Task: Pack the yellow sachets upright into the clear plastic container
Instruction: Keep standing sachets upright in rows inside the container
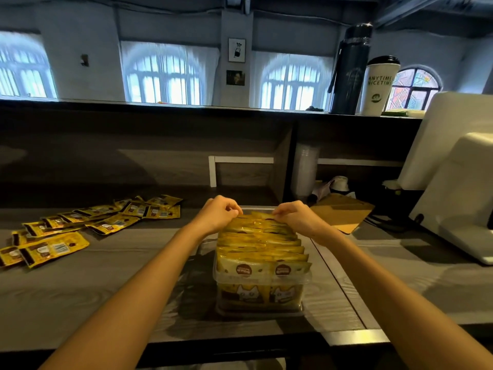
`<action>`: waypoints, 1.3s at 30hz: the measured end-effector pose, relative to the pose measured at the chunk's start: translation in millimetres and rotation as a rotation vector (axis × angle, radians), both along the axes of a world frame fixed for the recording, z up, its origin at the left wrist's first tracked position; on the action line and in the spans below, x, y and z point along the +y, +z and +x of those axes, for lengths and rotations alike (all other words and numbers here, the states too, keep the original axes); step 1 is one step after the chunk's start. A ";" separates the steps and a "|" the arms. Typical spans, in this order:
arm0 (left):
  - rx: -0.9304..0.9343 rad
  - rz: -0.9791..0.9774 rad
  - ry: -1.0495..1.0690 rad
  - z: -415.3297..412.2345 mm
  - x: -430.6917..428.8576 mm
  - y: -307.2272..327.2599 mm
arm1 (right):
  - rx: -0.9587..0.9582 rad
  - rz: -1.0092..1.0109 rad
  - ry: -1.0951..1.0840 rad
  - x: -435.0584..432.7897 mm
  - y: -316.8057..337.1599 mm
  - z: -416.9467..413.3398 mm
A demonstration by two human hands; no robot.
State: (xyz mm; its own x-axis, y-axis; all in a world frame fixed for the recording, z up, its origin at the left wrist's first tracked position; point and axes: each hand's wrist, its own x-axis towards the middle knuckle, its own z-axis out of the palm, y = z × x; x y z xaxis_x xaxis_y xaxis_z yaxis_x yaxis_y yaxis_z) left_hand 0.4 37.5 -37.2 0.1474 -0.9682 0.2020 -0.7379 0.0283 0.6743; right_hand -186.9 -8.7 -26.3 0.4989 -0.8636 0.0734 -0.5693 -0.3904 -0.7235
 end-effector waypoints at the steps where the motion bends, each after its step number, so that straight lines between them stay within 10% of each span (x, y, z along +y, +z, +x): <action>1: -0.010 0.015 -0.001 -0.1 -0.2 0.3 | 0.003 -0.003 0.015 0.0 0.3 -1.8; 20: -0.146 0.356 -0.089 6.8 -5.2 6.6 | 0.103 -0.148 0.157 -12.6 3.2 -1.8; 39: -0.176 0.192 -0.086 -0.1 -13.5 0.8 | 0.069 -0.063 0.125 -15.8 -6.4 -3.1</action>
